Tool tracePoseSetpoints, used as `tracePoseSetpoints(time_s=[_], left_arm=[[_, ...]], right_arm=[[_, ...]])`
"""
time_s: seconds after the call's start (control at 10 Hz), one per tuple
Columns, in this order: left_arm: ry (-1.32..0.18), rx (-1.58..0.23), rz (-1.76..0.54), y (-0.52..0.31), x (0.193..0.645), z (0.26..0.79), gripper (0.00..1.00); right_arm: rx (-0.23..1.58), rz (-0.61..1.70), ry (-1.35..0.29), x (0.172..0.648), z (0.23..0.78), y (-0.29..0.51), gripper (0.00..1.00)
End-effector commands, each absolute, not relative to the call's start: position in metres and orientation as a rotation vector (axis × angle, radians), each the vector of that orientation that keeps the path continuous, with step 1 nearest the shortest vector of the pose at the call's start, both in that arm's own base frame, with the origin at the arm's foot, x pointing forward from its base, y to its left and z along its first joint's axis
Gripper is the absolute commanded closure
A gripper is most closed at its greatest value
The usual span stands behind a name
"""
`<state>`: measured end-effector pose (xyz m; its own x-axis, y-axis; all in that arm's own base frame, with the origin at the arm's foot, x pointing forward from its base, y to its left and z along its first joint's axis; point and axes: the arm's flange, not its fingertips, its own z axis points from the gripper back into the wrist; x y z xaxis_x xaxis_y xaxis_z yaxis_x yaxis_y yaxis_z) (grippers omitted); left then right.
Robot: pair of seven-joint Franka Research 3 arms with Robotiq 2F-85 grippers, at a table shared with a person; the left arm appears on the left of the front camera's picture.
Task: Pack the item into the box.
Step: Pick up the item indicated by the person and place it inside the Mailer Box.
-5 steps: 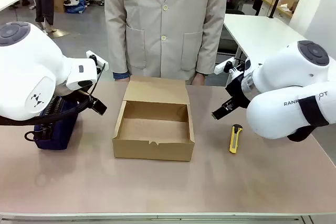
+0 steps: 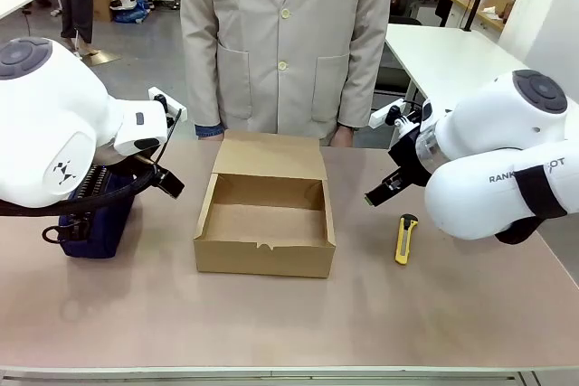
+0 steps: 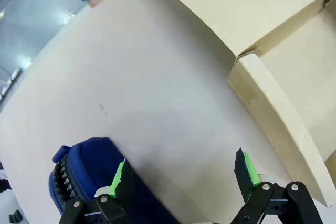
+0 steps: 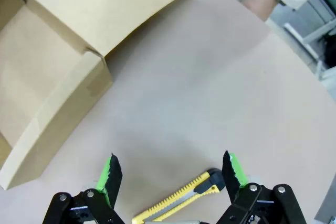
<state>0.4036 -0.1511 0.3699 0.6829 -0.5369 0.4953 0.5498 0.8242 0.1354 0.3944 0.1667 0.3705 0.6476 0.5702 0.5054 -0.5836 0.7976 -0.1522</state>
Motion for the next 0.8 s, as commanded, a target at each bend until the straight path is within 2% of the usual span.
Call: tracePoseSetpoints(time_s=[0.0,0.4,0.5,0.7], left_arm=[[-0.548,-0.025,-0.609,-0.151,0.404,0.370,0.00],[-0.547,-0.025,-0.609,-0.151,0.404,0.370,0.00],[-0.612,-0.026,-0.659,-0.141,0.390,0.413,0.00],[-0.707,-0.021,-0.710,-0.105,0.332,0.496,0.00]], right_arm=[[0.026,0.655,-0.566,0.394,0.371,0.167,0.00],[0.025,0.656,-0.566,0.394,0.371,0.167,0.00],[-0.040,0.665,-0.516,0.382,0.407,0.151,0.00],[-0.027,0.633,-0.611,0.321,0.492,0.114,0.00]])
